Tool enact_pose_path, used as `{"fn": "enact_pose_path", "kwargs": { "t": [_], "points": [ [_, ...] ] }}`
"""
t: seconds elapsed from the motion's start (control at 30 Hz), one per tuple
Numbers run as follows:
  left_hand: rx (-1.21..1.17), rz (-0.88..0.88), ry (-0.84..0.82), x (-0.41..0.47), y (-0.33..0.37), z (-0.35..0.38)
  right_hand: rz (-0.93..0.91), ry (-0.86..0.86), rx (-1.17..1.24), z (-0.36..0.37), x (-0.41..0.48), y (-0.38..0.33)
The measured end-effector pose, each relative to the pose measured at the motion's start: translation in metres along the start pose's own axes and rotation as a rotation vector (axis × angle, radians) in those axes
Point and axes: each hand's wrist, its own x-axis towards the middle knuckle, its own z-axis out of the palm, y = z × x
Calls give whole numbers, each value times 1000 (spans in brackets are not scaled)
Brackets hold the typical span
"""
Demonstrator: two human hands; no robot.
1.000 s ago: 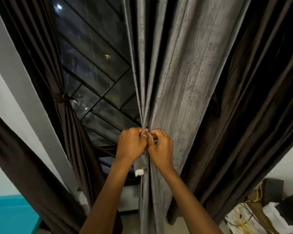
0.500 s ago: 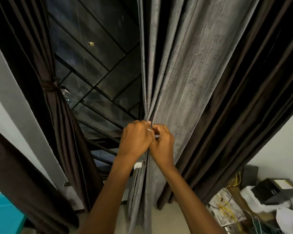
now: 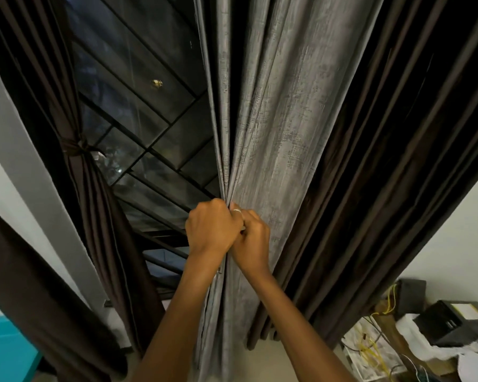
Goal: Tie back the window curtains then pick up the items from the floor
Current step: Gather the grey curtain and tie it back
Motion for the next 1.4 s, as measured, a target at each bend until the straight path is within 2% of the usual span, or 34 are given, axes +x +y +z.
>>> {"fn": "enact_pose_path", "kwargs": {
  "t": [0.27, 0.33, 0.43, 0.5, 0.7, 0.83, 1.07, 1.17, 1.4],
  "points": [
    [89, -14, 21, -6, 11, 0, 11, -67, 51, -17, -1, 5],
    [78, -8, 29, -7, 8, 0, -3, -141, 74, -26, 0, 5],
    [65, -2, 46, -9, 3, -1, 87, -272, 158, -44, 4, 8],
    [59, 8, 56, -11, 0, -2, 158, -237, 116, -56, 11, 15],
    [18, 28, 48, -14, -5, -7, 428, 65, -232, -89, 52, 53],
    [1, 30, 24, -14, -8, -10, 538, 16, -256, -106, 76, 70],
    [8, 36, 20, -12, -11, -15, 606, -12, -110, -117, 91, 74],
    [9, 37, 21, -10, -13, -16, 559, -4, -53, -121, 85, 77],
    [-4, 33, 19, -3, -19, -15, 515, 40, -123, -140, 54, 87]
  ]
}}
